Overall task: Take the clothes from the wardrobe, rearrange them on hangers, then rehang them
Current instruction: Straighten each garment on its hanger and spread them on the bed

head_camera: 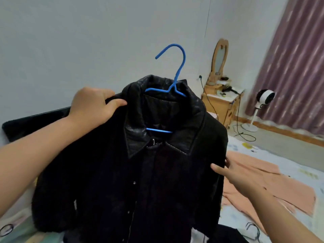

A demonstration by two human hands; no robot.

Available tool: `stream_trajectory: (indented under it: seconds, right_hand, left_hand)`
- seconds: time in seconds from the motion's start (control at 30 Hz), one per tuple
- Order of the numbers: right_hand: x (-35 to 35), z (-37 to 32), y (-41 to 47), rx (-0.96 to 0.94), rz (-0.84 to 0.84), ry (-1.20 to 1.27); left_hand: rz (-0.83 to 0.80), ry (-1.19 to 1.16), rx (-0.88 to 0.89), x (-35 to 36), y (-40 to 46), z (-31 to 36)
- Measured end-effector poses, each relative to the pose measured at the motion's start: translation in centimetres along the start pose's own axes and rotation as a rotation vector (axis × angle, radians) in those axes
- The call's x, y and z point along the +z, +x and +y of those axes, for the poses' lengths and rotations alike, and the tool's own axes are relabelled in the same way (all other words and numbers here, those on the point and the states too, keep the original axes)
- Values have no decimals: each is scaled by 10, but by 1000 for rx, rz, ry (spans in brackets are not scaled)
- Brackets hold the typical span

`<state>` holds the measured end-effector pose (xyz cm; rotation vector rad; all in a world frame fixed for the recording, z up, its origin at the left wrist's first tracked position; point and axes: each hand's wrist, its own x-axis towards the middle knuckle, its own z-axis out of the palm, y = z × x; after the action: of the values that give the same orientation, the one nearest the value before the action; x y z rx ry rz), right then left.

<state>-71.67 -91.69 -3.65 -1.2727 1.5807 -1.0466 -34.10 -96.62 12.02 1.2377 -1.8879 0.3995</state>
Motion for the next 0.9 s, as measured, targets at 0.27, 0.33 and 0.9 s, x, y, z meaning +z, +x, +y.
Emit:
stream_trajectory:
  seconds: [0.27, 0.33, 0.9]
  right_hand:
    - [61, 34, 91, 76, 125, 65]
    - [72, 31, 112, 103, 185, 66]
    - [194, 79, 332, 371, 300, 116]
  left_hand:
    - [-34, 67, -17, 51, 65, -44]
    - [-56, 77, -3, 72, 88, -62]
    - [-440, 233, 228, 409, 211, -188]
